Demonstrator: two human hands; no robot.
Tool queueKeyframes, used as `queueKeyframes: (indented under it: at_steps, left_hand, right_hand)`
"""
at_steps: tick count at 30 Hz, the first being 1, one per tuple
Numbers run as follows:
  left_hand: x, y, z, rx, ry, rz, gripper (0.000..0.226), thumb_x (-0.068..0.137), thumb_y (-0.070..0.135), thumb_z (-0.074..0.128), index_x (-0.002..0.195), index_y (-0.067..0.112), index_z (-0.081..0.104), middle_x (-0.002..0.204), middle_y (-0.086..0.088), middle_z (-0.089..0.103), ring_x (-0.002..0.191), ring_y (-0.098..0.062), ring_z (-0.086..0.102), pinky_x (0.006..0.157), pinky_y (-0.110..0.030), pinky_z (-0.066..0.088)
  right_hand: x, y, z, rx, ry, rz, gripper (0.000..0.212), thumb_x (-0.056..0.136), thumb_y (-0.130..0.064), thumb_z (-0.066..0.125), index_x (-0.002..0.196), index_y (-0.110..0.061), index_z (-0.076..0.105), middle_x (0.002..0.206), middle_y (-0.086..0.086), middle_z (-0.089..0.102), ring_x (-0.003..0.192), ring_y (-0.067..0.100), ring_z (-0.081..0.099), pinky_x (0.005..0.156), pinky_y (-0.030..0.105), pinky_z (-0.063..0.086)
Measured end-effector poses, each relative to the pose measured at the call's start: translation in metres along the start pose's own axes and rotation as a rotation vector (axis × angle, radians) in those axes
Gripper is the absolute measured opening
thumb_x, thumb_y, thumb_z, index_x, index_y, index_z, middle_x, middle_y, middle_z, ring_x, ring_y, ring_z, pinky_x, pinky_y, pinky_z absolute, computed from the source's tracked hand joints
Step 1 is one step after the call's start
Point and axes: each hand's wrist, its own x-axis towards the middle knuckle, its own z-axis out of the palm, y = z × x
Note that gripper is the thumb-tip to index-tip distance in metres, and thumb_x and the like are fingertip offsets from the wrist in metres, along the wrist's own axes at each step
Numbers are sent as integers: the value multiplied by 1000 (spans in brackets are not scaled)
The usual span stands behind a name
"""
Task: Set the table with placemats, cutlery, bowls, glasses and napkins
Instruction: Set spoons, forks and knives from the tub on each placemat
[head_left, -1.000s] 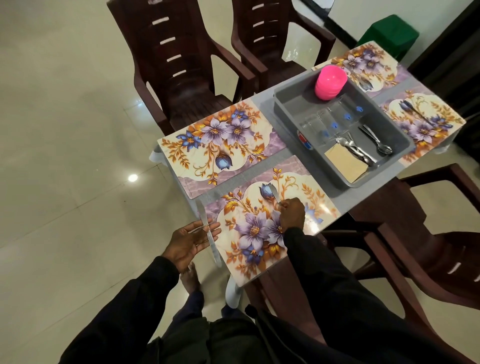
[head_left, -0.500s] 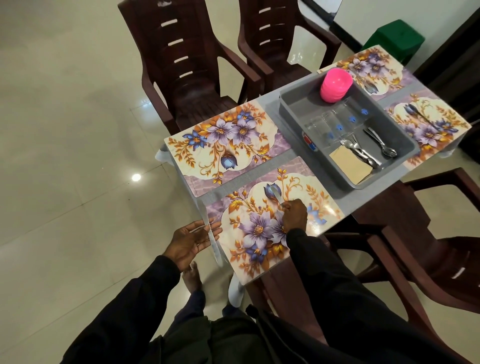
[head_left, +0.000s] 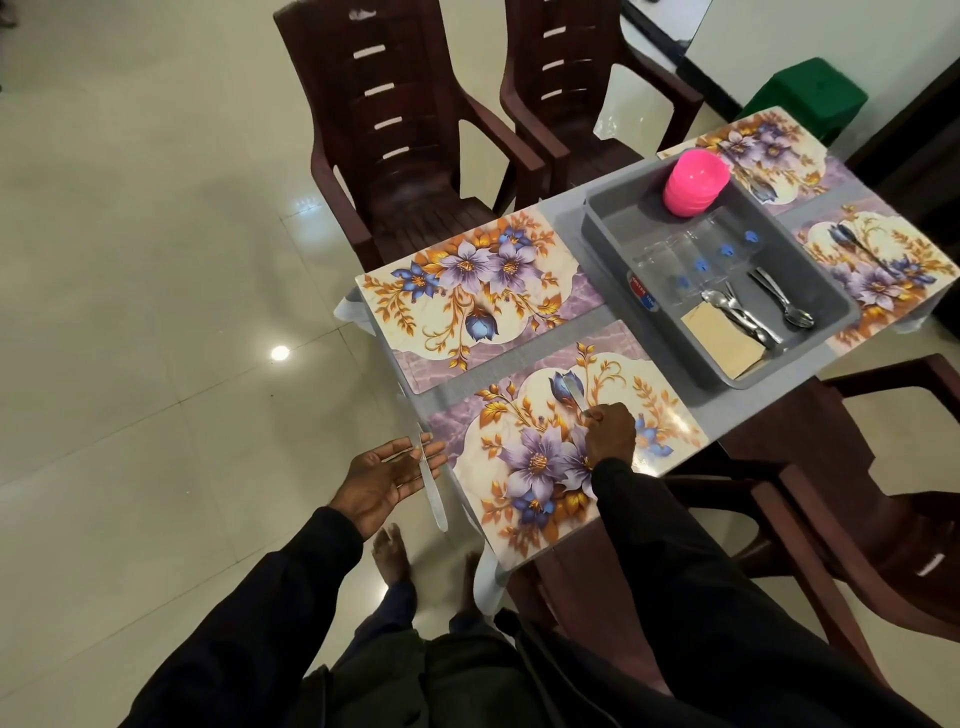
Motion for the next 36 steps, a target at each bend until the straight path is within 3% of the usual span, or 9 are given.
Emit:
queueKeyframes:
  at_steps: [4,7,10,12,15,19,27,33,36]
  left_hand:
    - [-3,11,-8,-42,-13,1,31,100,1,54,130,-4,59,128,-21,70,115,-34,70,93,-38,60]
    - [-4,22,-13,-59,-26,15,42,90,3,63,130,-7,58,129,-24,68,115,-36,70,94,-40,60]
    - [-6,38,-18,-49,-46,21,51,83,6,68,131,-7,58,129,-25,67,118,-37,69,97,-42,58]
    - [-5,51,-22,-44,-54,28,54,83,7,69,133,-8,57,129,-24,68,119,-38,68,97,-42,59]
    - [0,72,-31,-58,-58,46,58,86,6,69,137,-13,51,130,-25,67,120,-40,67,95,-42,60]
    - [4,103,-46,-37,-105,48,50,90,3,67,135,-12,54,130,-26,67,120,-41,66,93,-41,60]
    - [14,155,-72,177,-153,18,29,98,-2,61,127,-6,63,124,-21,72,116,-38,69,104,-47,54]
    - [43,193,-74,262,-168,-13,29,97,6,66,125,-2,66,123,-20,72,115,-37,70,104,-48,54]
    - [68,212,-77,363,-185,-34,32,94,10,70,125,1,69,121,-16,74,114,-33,71,104,-46,54]
  right_hand:
    - [-2,-9,-6,-91,0,-2,19,95,-4,53,100,4,70,104,24,67,103,39,63,92,44,50]
    - [-7,-25,-13,-129,21,-52,21,96,-5,55,103,6,71,105,25,68,104,41,62,92,44,47]
    - [-26,-66,-22,125,66,8,17,95,-1,57,95,5,73,99,23,71,95,37,66,82,37,50]
    - [-46,-100,-20,312,2,-39,12,93,-1,65,94,0,77,96,16,75,91,29,70,80,27,50]
    - [-73,-151,-12,461,-186,-170,7,89,-6,74,93,-7,79,89,5,78,85,18,73,82,28,58]
    - [-102,-223,-1,574,-347,-314,5,88,-10,76,91,-11,80,78,-1,77,70,11,72,72,21,57]
    - [-111,-329,15,639,-480,-305,21,92,-33,72,97,-14,80,88,-8,76,85,-3,67,73,5,47]
    - [-79,-373,31,678,-480,-228,17,91,-26,75,89,-9,76,82,-2,73,78,5,68,73,14,51]
    - [-49,-387,37,735,-402,-152,12,96,-21,68,89,-12,72,86,6,74,80,13,68,75,28,59]
